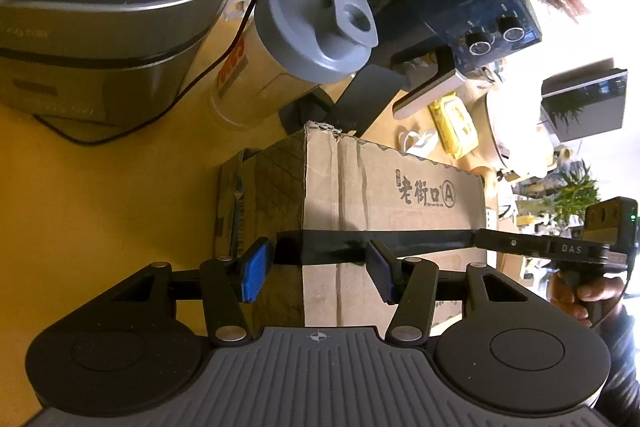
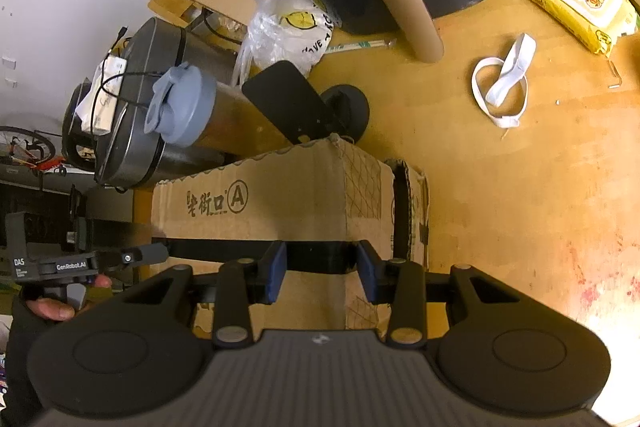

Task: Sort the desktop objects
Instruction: 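Lift the taped box with both grippers and set it onto the open box, then open both grippers to release the taped box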

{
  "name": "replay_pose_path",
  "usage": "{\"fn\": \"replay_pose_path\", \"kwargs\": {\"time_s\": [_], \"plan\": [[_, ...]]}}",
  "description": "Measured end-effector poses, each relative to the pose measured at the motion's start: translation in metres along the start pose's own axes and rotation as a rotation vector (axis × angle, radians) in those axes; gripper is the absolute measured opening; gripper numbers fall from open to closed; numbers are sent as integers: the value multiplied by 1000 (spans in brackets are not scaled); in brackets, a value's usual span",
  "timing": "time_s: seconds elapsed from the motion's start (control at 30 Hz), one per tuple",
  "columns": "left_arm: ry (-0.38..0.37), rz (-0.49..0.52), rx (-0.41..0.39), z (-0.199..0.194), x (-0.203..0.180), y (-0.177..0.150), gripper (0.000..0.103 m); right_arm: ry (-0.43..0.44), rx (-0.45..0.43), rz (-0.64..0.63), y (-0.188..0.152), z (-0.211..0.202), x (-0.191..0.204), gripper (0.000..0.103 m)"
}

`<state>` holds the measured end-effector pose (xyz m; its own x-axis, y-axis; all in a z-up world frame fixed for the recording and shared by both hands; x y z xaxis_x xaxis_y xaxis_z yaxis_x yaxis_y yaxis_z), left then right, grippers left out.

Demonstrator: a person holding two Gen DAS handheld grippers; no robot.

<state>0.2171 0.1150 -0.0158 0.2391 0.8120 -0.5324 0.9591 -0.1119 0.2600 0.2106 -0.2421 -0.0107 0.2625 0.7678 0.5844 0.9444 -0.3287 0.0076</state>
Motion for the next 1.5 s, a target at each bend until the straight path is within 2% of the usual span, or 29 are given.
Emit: {"fn": "replay_pose_path", "kwargs": {"time_s": [0.67, 0.87, 0.9, 0.93, 0.97, 1.0, 1.03, 1.13, 1.5], "plan": [[-8, 8, 10, 17, 11, 6, 51, -44, -5, 9, 3, 13, -3, 34], [-10, 0, 5, 18, 11, 6, 52, -34, -8, 18, 4, 12, -5, 37], [-9, -3, 6, 18, 11, 6, 53, -34, -12, 19, 3, 12, -4, 42], [-9, -14, 13, 19, 12, 7, 59, -33, -21, 22, 3, 11, -4, 70], [-3, -26, 27, 20, 13, 7, 78, -34, -44, 31, 3, 9, -4, 88], [5, -27, 34, 20, 12, 7, 90, -37, -73, 42, 2, 7, -4, 103], [8, -21, 28, 19, 11, 7, 103, -46, -94, 42, 1, 6, -3, 103], [-12, -4, 9, 15, 6, 5, 103, -64, -82, 12, -1, 10, 1, 103], [34, 10, -13, 9, -5, 2, 103, -54, -90, 32, -6, 9, 0, 103]]}}
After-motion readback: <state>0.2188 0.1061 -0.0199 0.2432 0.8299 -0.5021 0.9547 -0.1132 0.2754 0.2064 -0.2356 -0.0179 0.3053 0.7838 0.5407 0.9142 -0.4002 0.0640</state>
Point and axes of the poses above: each gripper's, at about its wrist camera, not at the fingertips, and z roughly the way its jaws point, x to its left, y to its top, the point moved 1 cm from there along z, roughly the way its jaws point, and after that the axes turned 11 degrees about z, right-handed, at the moved point
